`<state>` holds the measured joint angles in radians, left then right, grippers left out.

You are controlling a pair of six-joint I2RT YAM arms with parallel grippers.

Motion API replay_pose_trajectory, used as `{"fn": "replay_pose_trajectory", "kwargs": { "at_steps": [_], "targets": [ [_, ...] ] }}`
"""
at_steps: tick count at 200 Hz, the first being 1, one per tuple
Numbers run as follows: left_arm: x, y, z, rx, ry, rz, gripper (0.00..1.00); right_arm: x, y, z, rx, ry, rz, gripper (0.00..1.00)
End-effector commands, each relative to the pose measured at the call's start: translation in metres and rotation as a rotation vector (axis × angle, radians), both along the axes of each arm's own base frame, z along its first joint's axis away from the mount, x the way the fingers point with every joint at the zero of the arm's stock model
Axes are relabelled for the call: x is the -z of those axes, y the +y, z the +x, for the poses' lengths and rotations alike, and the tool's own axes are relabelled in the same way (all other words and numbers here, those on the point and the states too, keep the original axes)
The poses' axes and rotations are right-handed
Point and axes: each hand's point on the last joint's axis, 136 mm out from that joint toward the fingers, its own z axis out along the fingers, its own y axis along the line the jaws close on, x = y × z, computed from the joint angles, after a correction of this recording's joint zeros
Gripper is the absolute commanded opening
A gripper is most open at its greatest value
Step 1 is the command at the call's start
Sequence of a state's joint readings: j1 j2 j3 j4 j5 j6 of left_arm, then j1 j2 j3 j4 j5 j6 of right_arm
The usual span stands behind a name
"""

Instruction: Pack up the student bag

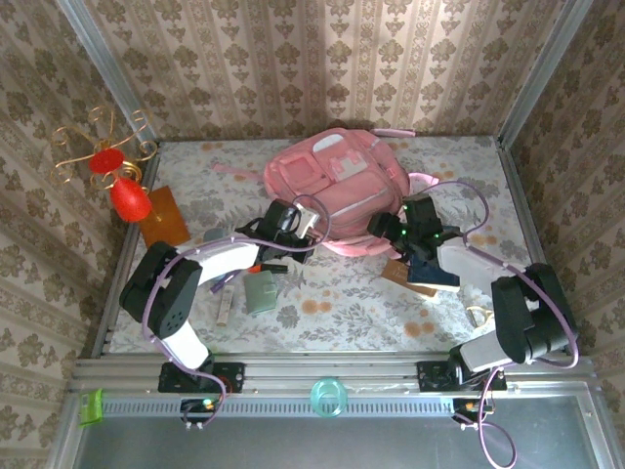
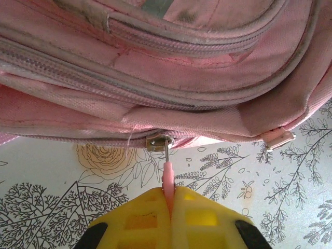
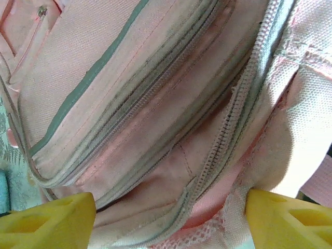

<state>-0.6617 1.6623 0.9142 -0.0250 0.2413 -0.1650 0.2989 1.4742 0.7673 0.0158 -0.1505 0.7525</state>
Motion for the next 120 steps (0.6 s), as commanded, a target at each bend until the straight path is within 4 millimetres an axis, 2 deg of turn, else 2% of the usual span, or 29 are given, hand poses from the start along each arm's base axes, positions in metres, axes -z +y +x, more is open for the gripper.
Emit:
{"fn": "replay_pose_trajectory", "kwargs": {
  "at_steps": [1, 31, 50, 66, 94, 120],
  "targets": [
    [-0.03, -0.015, -0.003, 0.039, -0.037, -0.071, 0.0, -0.001, 0.011, 0.018, 0.037, -0.01, 0.049, 0.7],
    [-0.029, -0.013, -0.007, 0.037, -0.04, -0.063, 0.0, 0.012, 0.005, 0.026, 0.061, 0.009, -0.025, 0.49],
    [-0.03, -0.004, -0.006, 0.018, -0.061, -0.04, 0.0, 0.01, -0.01, 0.028, 0.081, -0.012, -0.101, 0.21],
    [-0.028, 0.012, 0.0, -0.021, -0.073, 0.002, 0.0, 0.0, -0.028, 0.03, 0.097, -0.033, -0.156, 0.0],
    [-0.016, 0.043, 0.018, -0.09, -0.108, 0.106, 0.0, -0.019, -0.048, 0.031, 0.073, -0.06, -0.185, 0.0],
    [-0.009, 0.057, 0.034, -0.135, -0.095, 0.112, 0.0, -0.029, -0.056, 0.03, 0.022, -0.059, -0.181, 0.0]
  ]
}}
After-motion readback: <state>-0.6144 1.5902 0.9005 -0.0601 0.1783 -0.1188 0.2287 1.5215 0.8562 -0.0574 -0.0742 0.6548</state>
